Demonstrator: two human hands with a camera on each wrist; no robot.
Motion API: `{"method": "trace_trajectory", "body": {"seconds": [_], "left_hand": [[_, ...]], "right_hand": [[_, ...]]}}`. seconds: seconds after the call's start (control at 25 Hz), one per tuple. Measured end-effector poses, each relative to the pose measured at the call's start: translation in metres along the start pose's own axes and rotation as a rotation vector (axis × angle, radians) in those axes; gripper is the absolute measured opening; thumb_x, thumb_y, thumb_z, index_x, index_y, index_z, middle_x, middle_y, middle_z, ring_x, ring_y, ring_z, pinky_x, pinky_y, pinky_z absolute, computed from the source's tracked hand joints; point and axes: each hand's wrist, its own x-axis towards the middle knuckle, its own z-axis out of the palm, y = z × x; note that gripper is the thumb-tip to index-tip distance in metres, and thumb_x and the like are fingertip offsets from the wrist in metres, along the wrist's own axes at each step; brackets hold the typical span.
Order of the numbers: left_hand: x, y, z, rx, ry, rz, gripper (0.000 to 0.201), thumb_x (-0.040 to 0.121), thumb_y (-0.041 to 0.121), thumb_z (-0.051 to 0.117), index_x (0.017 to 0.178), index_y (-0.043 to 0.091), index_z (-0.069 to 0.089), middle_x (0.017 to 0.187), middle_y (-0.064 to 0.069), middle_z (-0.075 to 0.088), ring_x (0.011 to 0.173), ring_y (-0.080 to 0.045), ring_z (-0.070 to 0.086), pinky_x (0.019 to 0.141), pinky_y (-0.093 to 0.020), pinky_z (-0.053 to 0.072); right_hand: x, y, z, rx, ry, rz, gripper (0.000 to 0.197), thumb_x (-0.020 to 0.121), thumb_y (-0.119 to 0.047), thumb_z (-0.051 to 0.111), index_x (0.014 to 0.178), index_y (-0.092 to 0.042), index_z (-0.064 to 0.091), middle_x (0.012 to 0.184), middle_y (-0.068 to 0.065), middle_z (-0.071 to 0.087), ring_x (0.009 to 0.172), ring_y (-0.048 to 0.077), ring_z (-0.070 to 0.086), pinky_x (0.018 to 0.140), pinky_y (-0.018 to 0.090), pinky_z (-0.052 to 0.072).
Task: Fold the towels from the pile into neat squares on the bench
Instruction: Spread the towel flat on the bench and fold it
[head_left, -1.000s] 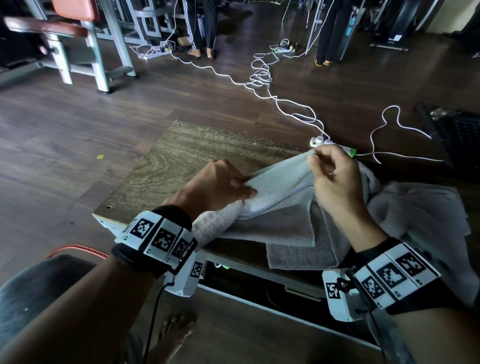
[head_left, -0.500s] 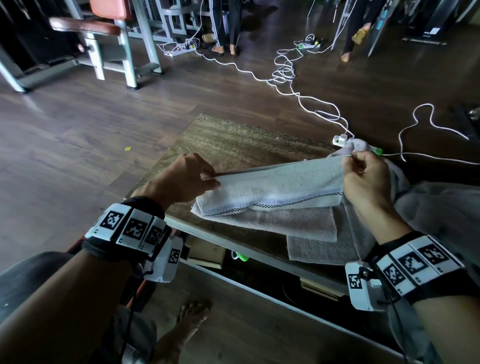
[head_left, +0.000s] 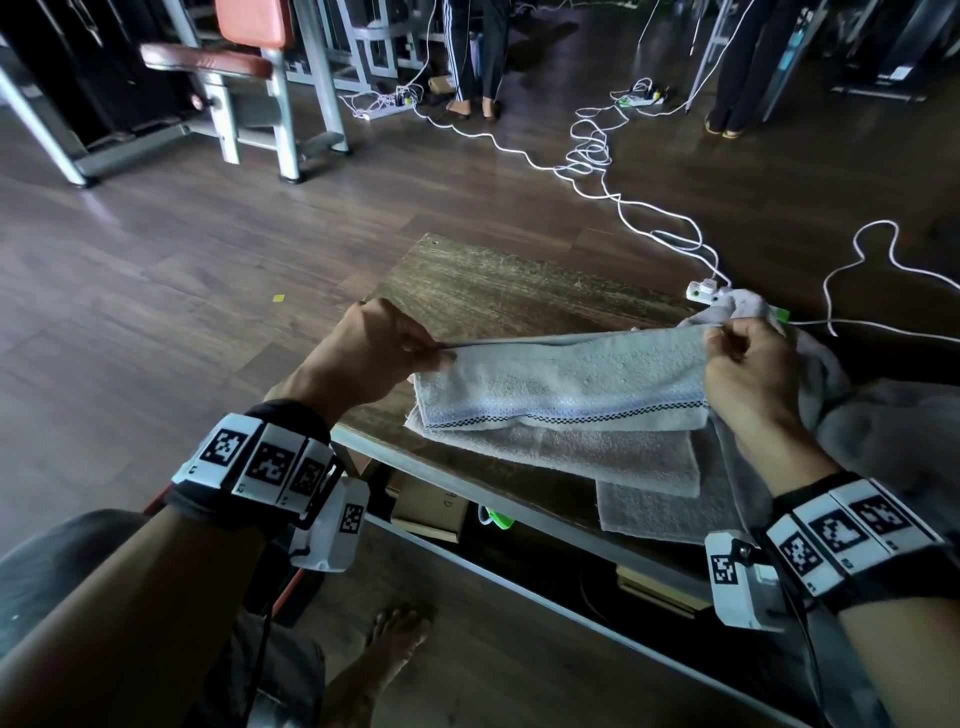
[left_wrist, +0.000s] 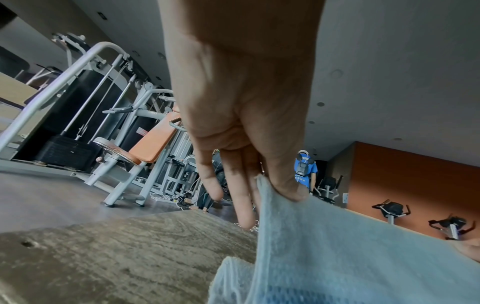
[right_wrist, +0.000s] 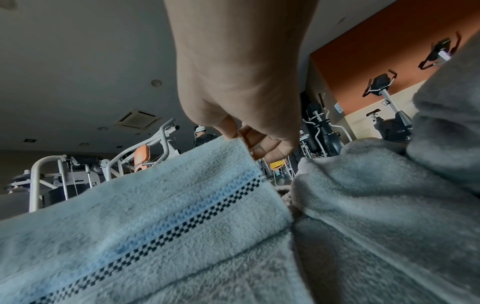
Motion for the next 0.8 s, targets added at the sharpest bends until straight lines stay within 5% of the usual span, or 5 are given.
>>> {"method": "trace_trajectory", "body": {"seconds": [0.12, 0.28, 0.44, 0.8], "left_hand": [[0.0007, -0.0032, -0.0003, -0.013, 0.009, 0.023, 0.008, 0.082, 0.025, 0.075, 0.087, 0.018, 0.078, 0.074, 0.009, 0.073, 0.062, -0.005, 0.068, 0.064, -0.018, 0.053], [-0.0001, -0.0083, 0.0013, 0.065, -0.037, 0.046, 0.015, 0.089, 0.008, 0.064, 0.093, 0.018, 0.075, 0.069, 0.011, 0.070, 0.054, 0.002, 0.066, 0.079, -0.027, 0.055], [-0.0001, -0.0056, 0.0031, 0.118, -0.001, 0.067, 0.025, 0.088, 0.003, 0.051, 0.083, 0.021, 0.067, 0.052, 0.013, 0.060, 0.051, -0.005, 0.063, 0.064, -0.028, 0.054], [-0.0033, -0.0007, -0.0006, 0.136, 0.058, 0.163, 0.021, 0.085, -0.003, 0.049, 0.091, 0.012, 0.063, 0.064, 0.013, 0.057, 0.060, -0.014, 0.061, 0.057, -0.024, 0.042]], "right_hand": [[0.0012, -0.0012, -0.0008, -0.006, 0.001, -0.002, 0.026, 0.099, -0.016, 0.052, 0.118, -0.002, 0.062, 0.111, 0.012, 0.065, 0.093, 0.013, 0.053, 0.076, 0.017, 0.036], [0.0012, -0.0036, -0.0017, -0.015, 0.004, 0.001, 0.026, 0.099, -0.016, 0.052, 0.119, -0.002, 0.061, 0.113, 0.013, 0.065, 0.093, 0.013, 0.052, 0.076, 0.017, 0.036], [0.0005, -0.0032, -0.0004, -0.024, 0.002, -0.002, 0.025, 0.099, -0.015, 0.052, 0.117, -0.002, 0.061, 0.109, 0.011, 0.065, 0.091, 0.013, 0.053, 0.072, 0.015, 0.035], [-0.0013, -0.0035, -0.0088, 0.006, -0.017, 0.004, 0.025, 0.099, -0.018, 0.053, 0.117, -0.002, 0.062, 0.102, 0.006, 0.062, 0.092, 0.015, 0.055, 0.075, 0.017, 0.037]]}}
